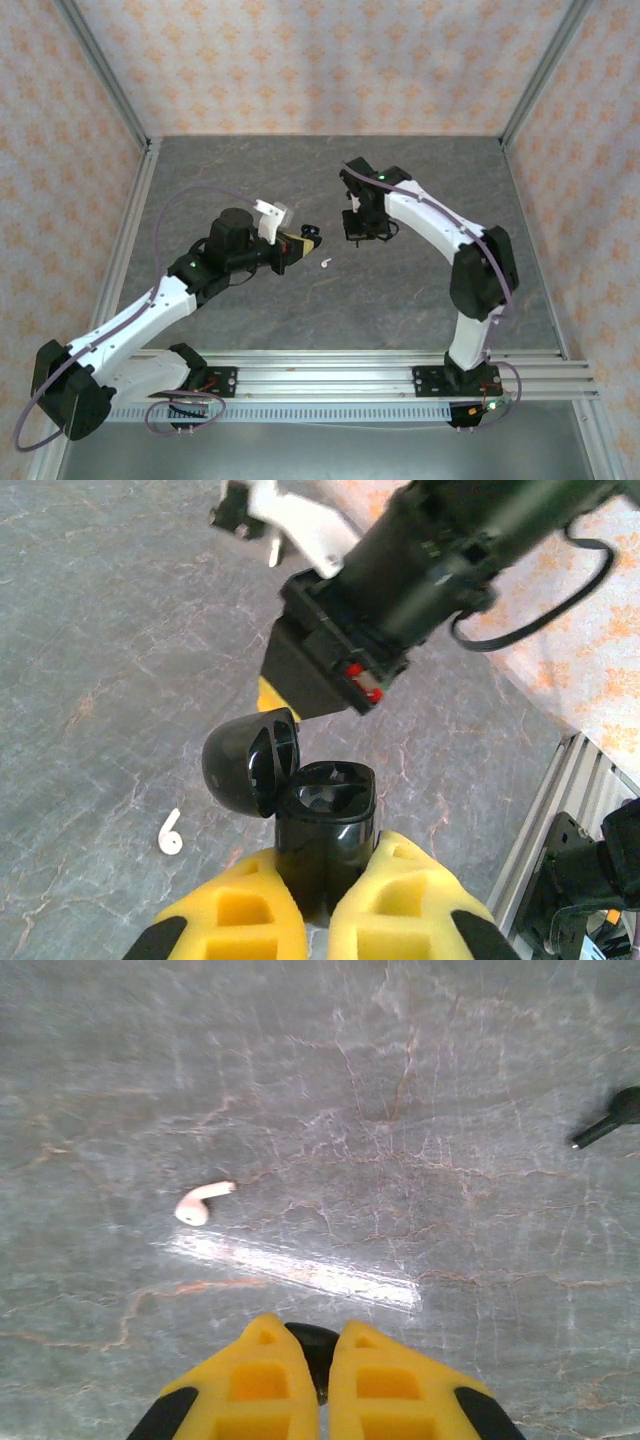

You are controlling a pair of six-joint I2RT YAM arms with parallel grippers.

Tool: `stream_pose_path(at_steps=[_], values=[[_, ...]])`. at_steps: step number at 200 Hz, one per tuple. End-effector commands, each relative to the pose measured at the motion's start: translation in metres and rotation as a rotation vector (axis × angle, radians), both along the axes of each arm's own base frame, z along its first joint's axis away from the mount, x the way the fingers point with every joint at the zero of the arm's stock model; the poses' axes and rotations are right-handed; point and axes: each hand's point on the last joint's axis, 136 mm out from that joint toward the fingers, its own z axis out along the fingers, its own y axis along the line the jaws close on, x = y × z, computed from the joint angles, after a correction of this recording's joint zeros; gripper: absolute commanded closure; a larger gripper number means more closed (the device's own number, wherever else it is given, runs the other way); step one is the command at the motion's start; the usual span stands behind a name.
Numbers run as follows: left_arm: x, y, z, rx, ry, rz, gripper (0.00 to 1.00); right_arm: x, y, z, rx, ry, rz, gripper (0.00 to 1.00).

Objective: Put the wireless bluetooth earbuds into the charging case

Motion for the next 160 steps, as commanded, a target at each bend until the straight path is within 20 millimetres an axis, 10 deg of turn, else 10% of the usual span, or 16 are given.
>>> stream_pose_path(at_steps=[1, 160], values=[[0.006, -0.012, 0.038, -0.064, -0.089, -0.038, 1.00, 0.000, 0.004, 0.021, 0.066, -0.070, -0.013, 0.93], [-0.004, -0.020, 0.052, -0.125, -0.153, -0.111, 1.00, -0.018, 0.020, 0.156, 0.481, -0.420, 0.008, 0.97]])
